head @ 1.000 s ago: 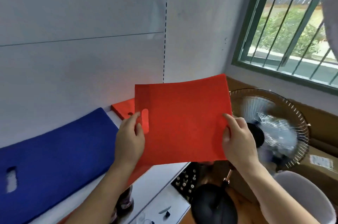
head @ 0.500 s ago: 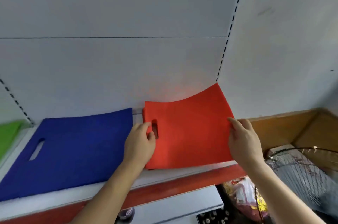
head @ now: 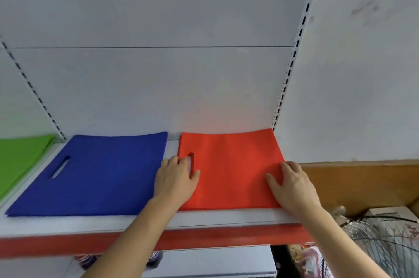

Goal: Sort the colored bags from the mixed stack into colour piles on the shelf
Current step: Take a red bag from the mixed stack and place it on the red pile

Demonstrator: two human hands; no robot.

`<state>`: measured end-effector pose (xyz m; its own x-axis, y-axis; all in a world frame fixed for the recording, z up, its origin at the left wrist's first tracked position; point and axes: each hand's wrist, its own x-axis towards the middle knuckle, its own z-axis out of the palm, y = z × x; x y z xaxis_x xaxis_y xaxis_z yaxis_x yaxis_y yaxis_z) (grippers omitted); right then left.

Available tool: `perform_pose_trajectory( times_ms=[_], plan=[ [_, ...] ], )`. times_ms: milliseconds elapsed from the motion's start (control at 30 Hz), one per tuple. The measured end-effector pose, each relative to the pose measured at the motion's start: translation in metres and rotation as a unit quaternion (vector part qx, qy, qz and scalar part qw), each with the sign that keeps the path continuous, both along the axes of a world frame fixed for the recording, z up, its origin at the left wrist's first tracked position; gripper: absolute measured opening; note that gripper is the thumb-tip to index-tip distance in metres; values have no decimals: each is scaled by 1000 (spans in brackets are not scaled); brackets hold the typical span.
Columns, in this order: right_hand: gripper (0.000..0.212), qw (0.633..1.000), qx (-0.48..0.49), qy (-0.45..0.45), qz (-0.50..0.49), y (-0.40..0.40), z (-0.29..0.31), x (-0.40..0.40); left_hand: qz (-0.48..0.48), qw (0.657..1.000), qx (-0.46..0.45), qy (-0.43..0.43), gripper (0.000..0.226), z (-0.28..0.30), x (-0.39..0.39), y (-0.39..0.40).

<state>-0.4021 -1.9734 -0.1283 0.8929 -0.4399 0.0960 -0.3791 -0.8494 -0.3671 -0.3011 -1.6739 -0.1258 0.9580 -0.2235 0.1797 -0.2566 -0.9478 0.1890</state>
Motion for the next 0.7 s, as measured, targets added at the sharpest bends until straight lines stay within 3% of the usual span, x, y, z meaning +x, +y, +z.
perform_pose_trajectory(
  times_ms=[300, 500, 700],
  plan=[
    [55, 999, -31, 20, 16, 3, 3, 2, 8, 999, -14, 39, 52, 16, 1, 0],
    [66, 991, -108, -61, 41, 26, 9, 0, 6, 995, -34, -89, 55, 28, -24, 22],
    [64, 974, -136, -115, 138, 103, 20, -2, 83, 995, 5, -48, 72, 30, -48, 84]
  ],
)
